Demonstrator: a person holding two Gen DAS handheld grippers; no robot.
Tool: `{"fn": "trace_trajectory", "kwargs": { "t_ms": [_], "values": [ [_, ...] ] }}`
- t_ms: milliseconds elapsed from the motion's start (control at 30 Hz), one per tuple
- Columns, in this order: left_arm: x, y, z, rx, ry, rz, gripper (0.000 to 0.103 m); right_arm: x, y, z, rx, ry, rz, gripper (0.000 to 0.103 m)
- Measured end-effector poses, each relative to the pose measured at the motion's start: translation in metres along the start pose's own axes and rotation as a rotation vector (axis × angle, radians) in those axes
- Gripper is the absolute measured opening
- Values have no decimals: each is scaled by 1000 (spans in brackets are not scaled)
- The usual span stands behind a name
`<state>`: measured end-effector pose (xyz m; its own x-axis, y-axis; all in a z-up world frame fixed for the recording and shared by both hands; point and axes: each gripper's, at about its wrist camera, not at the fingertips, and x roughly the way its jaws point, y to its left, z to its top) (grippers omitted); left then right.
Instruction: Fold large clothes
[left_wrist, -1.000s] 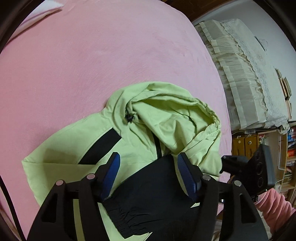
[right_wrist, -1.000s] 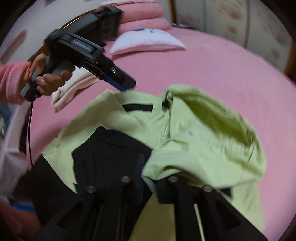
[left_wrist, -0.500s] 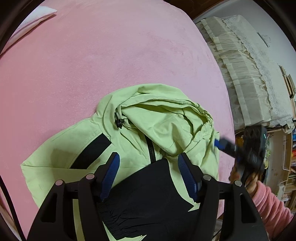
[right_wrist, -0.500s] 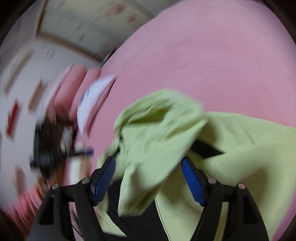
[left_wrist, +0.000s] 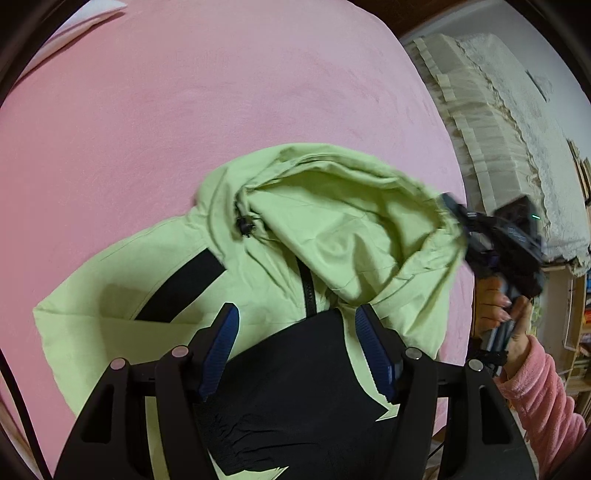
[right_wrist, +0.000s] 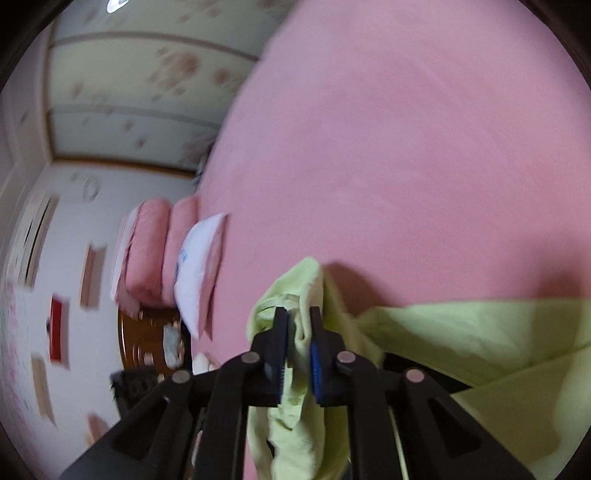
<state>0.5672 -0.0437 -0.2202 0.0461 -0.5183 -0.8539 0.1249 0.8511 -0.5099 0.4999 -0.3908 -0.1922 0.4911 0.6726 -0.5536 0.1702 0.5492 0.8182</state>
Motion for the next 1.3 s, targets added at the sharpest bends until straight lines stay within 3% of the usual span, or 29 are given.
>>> {"fn": "trace_trajectory", "kwargs": {
  "t_ms": [100,200,367,433,500,567,700,733,833,900,967,1100,1200,1267,1300],
  "values": [
    [-14,10,-12,-30,-30,7,64,-16,52,-4,-203,-47,51,7],
    [-26,22,-32,-40,-29,18,64,-17,108,-21,-452,6,68,6],
    [-43,35,-70,-6,-36,78,64,-10,197,-115,-1081,149,8,6],
    [-46,45,-88,-48,-60,81,64,-2,208,-158,-1238,212,-25,6],
    [-46,56,-108,-105,-89,92,64,14,205,-202,-1300,260,-56,6],
    [-44,69,-130,-192,-128,66,64,20,190,-244,-1346,277,-94,8],
    [-33,87,-173,-331,-132,5,64,37,152,-318,-1472,328,-245,12],
    [-32,88,-180,-343,-130,13,64,39,142,-327,-1472,350,-274,19],
    [-30,89,-190,-370,-123,-25,68,35,128,-335,-1386,343,-311,56],
    [-30,83,-188,-355,-123,-28,78,18,126,-327,-1285,272,-304,63],
    [-25,74,-185,-321,-128,5,79,1,124,-309,-1113,172,-321,73],
    [-2,60,-170,-282,-86,11,79,-17,83,-266,-620,70,-446,74],
    [20,57,-160,-275,-56,141,77,-19,33,-245,-240,55,-455,72],
    [30,57,-158,-299,-60,181,73,-25,6,-238,-82,24,-394,52],
    [32,56,-157,-300,-63,186,69,-23,-2,-236,-38,6,-377,47]
  ]
}}
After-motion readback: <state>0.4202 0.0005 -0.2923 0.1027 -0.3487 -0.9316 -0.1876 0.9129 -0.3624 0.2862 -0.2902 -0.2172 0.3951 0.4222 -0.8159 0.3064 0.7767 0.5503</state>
